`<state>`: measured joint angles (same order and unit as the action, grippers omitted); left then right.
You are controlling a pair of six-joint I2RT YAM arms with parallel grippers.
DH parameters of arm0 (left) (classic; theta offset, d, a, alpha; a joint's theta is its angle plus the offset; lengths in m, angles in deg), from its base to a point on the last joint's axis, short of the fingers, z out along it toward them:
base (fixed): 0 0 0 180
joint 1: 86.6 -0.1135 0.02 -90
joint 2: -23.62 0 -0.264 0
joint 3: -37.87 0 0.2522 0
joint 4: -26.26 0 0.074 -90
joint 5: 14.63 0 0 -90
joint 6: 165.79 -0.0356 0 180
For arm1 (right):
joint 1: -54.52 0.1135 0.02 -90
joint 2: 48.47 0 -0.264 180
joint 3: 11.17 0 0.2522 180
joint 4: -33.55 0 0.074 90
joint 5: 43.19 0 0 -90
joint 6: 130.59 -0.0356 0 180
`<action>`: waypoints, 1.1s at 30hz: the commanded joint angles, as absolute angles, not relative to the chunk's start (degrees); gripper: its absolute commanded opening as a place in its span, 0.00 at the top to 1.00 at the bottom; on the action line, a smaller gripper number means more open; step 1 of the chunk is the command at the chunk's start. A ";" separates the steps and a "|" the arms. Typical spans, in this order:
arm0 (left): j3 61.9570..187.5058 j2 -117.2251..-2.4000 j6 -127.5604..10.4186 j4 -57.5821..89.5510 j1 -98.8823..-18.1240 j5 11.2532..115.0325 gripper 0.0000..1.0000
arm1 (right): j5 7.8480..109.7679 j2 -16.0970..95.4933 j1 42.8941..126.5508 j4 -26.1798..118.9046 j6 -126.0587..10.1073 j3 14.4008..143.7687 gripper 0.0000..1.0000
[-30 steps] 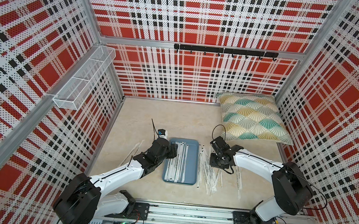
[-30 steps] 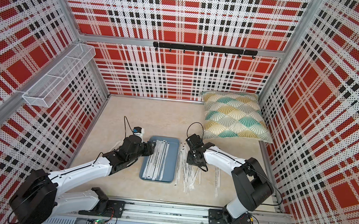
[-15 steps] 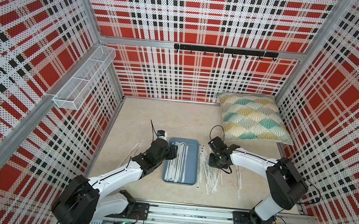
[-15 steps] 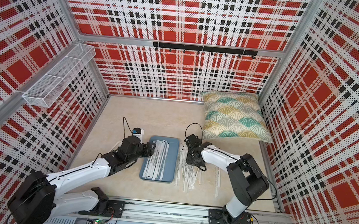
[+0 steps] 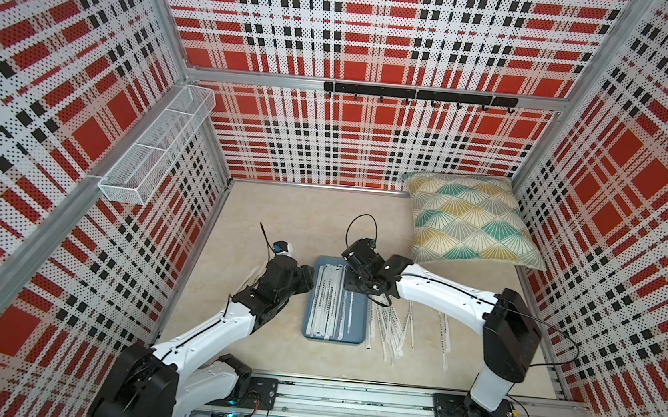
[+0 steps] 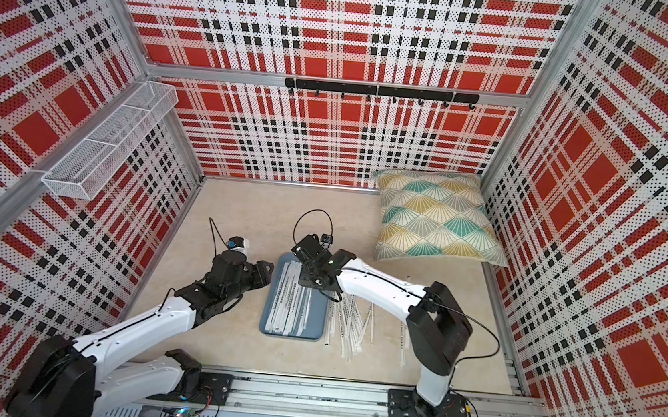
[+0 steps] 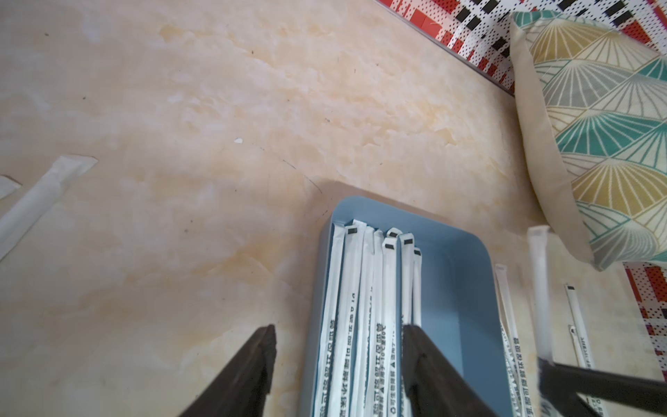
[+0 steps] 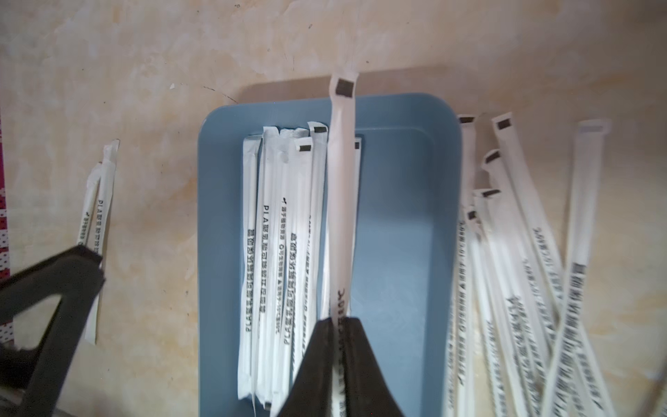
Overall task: Put the straws into the storage box
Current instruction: Place the straw in the storage box.
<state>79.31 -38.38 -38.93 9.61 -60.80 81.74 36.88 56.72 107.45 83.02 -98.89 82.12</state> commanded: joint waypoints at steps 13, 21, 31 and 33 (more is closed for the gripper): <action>78.08 -38.23 -38.26 10.05 -61.00 79.87 0.39 | 36.41 66.33 108.31 81.84 -102.47 82.98 0.78; 79.64 -38.10 -38.69 9.17 -61.01 80.33 0.40 | 36.91 58.92 108.07 85.17 -99.65 82.57 0.71; 88.97 -42.51 -44.04 5.65 -46.80 88.53 0.38 | 32.35 38.57 94.57 92.39 -89.90 59.80 0.64; 90.86 -45.30 -43.86 6.15 -43.65 89.08 0.37 | 34.27 37.72 92.13 92.04 -87.69 57.49 0.61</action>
